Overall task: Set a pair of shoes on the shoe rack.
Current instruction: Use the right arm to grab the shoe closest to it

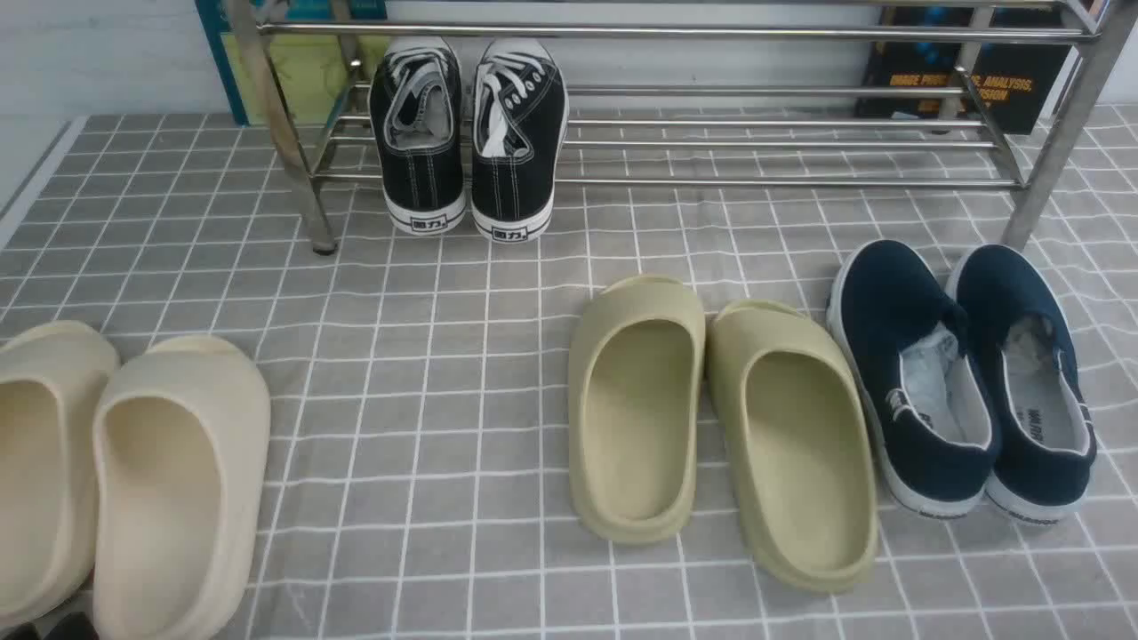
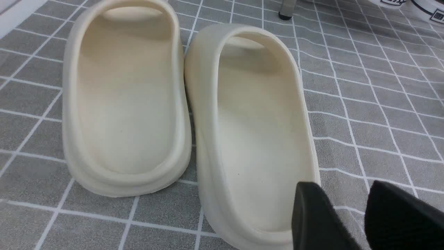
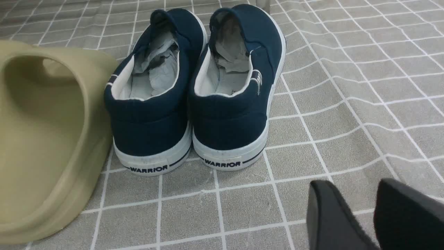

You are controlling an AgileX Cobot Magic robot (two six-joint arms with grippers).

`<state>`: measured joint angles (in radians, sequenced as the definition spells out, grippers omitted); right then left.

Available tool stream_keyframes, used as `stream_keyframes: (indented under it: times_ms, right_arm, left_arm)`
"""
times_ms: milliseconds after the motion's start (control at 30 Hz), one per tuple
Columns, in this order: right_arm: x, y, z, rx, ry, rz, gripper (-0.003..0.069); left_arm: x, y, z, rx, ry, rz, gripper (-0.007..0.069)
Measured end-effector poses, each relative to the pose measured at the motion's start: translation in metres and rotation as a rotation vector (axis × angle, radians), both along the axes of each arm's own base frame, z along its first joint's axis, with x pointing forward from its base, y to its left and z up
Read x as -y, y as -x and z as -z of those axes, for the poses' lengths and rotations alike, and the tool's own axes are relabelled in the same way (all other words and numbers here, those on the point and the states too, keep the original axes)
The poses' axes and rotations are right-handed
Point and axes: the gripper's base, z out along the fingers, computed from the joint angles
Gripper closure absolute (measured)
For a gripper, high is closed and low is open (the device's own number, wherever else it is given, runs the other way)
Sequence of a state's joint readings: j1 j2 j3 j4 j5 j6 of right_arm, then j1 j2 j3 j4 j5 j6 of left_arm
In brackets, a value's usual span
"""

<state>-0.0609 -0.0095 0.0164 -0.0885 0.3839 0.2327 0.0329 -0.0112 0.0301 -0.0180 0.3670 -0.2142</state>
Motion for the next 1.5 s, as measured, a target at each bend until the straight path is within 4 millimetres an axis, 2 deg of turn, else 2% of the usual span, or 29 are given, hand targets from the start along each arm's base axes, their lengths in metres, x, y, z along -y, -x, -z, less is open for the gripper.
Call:
stream_keyframes:
  times_ms: [1500]
  right_arm:
    - [0.0020,0.0001,-0.0002,0.004,-0.009,0.026,0.0419]
  left_arm:
    - [0.0000,0.0000,0.0000,0.000,0.000,0.000,0.0386]
